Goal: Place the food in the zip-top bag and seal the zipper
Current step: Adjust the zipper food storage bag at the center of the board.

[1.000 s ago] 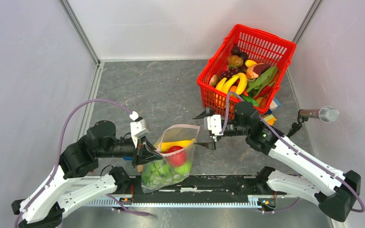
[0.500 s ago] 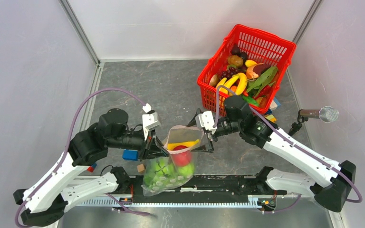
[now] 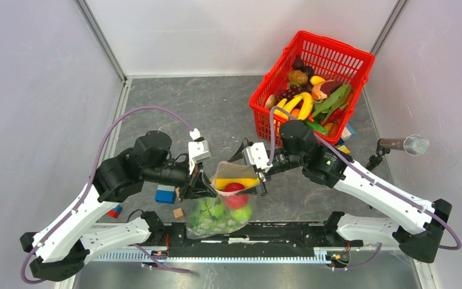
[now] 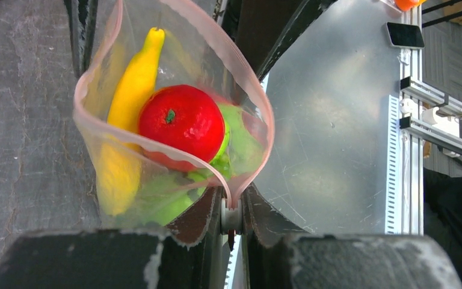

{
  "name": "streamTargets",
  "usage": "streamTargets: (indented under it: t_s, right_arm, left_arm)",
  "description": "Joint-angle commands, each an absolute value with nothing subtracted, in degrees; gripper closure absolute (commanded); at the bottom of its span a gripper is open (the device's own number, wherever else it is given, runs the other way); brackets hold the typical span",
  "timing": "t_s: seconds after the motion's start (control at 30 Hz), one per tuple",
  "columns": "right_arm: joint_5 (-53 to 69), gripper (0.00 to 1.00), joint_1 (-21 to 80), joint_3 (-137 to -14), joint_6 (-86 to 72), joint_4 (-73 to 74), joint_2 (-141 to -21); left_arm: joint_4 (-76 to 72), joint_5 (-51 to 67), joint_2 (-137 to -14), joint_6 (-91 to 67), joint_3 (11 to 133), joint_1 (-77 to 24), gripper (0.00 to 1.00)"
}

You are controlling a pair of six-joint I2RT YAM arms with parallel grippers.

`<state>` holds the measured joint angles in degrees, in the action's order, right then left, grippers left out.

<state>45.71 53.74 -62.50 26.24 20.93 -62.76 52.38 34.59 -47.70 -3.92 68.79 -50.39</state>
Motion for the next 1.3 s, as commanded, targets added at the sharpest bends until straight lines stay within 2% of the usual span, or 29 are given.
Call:
streamTargets:
  t_s: [0.0,0.27,0.53,0.63,0.73,0.93,1.03,1.1,1.27]
  right_arm:
    - [44.5,0.02,54.5,-66.0,25.9,18.5,-62.2]
    - [48.3,0.02,56.8,-68.2,25.2,18.6,-65.0]
    - [43.8,0.02,61.0,-69.0,24.1,17.1,-69.0]
    - [41.8,0.06,61.0,-67.6,23.2,15.3,-68.9]
    - [37.7,0.16,61.0,-65.7,21.8,12.8,-68.2]
    - [37.7,0.55,61.1,-63.9,19.8,10.8,-68.3]
    - [37.9,0.68,61.0,-63.4,19.1,10.5,-68.6]
    - [37.9,0.72,61.0,-62.8,19.0,10.2,-68.5]
    - [37.6,1.00,61.0,-61.0,16.6,7.3,-67.6]
  left_arm:
    - [53.6,35.3,-48.3,-0.2,72.3,-50.5,0.98]
    - [54.6,34.4,-48.9,1.3,73.1,-50.5,0.98]
    - [54.6,33.5,-49.9,2.2,74.0,-50.5,0.98]
    - [55.7,32.4,-49.3,2.7,74.2,-50.5,0.98]
    - [57.3,30.9,-48.4,3.4,74.3,-50.5,0.98]
    - [58.4,29.4,-47.5,4.1,73.6,-50.5,0.98]
    - [58.4,28.6,-47.2,4.2,73.6,-50.5,0.98]
    - [58.4,28.2,-46.6,4.6,73.2,-50.5,0.98]
    - [58.3,25.6,-45.8,4.8,72.6,-50.5,0.97]
